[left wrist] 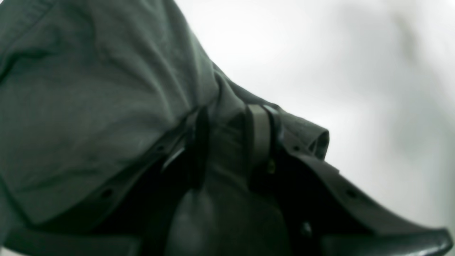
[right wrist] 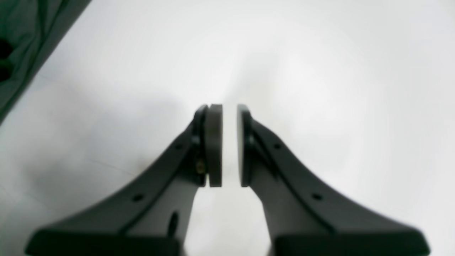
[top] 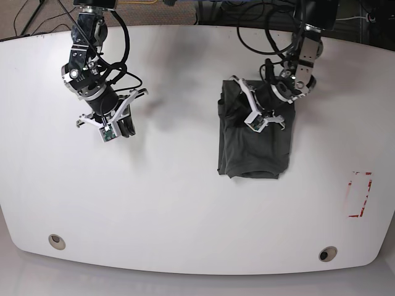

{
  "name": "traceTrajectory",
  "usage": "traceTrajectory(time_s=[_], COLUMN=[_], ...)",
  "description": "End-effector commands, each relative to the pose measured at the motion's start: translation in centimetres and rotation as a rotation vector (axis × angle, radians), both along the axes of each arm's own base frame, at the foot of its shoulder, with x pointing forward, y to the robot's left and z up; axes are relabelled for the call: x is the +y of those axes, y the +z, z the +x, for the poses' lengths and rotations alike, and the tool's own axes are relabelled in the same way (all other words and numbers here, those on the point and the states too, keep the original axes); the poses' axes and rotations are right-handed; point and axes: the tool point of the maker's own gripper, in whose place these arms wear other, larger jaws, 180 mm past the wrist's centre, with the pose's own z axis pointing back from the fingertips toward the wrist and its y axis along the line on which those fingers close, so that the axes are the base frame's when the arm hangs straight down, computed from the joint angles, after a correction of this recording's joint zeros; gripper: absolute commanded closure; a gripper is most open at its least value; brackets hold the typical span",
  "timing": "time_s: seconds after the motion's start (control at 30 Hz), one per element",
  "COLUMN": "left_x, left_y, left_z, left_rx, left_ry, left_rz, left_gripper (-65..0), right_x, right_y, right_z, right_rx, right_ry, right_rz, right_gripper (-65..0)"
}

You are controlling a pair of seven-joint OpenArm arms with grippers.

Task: Layout the t-shirt on the table in an organized manner, then fold the t-shirt properly
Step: 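Drag the folded bundle with the left gripper toward the table edge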

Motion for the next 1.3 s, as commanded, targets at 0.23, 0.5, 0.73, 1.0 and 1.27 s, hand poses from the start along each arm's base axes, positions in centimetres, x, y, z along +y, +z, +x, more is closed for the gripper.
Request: traceTrajectory(time_s=[0.23, 0.5, 0.73, 1.0, 1.27], left_x=[15.2, 23.4, 28.9, 33.5, 35.2], left_y=[-5.9, -4.1, -2.1, 0.3, 1.7], left_z=[-8.6, -9.6, -10.5, -10.9, -10.4], left_rx=[0.322, 0.344, 0.342, 0.326, 0.313], left_ry=[-0.096, 0.06, 0.229, 0.332, 0.331], left_rz=[0.479, 0.57, 0.602, 0.656, 0.698], left_gripper=[-15.6, -15.6, -15.7, -15.7, -15.7], right_x=[0.3, 0.4, 0.5, 0.5, 0.8], right_y=[1.9, 2.1, 2.2, 2.2, 2.2], right_z=[0.7, 0.8, 0.8, 0.8, 0.7], right_rx=[-0.067, -0.073, -0.074, -0.074, -0.075], right_ry=[0.012, 0.013, 0.016, 0.018, 0.03], right_rz=[0.015, 0.015, 0.015, 0.016, 0.017], right_gripper=[-6.0, -6.0, -6.0, -6.0, -6.0])
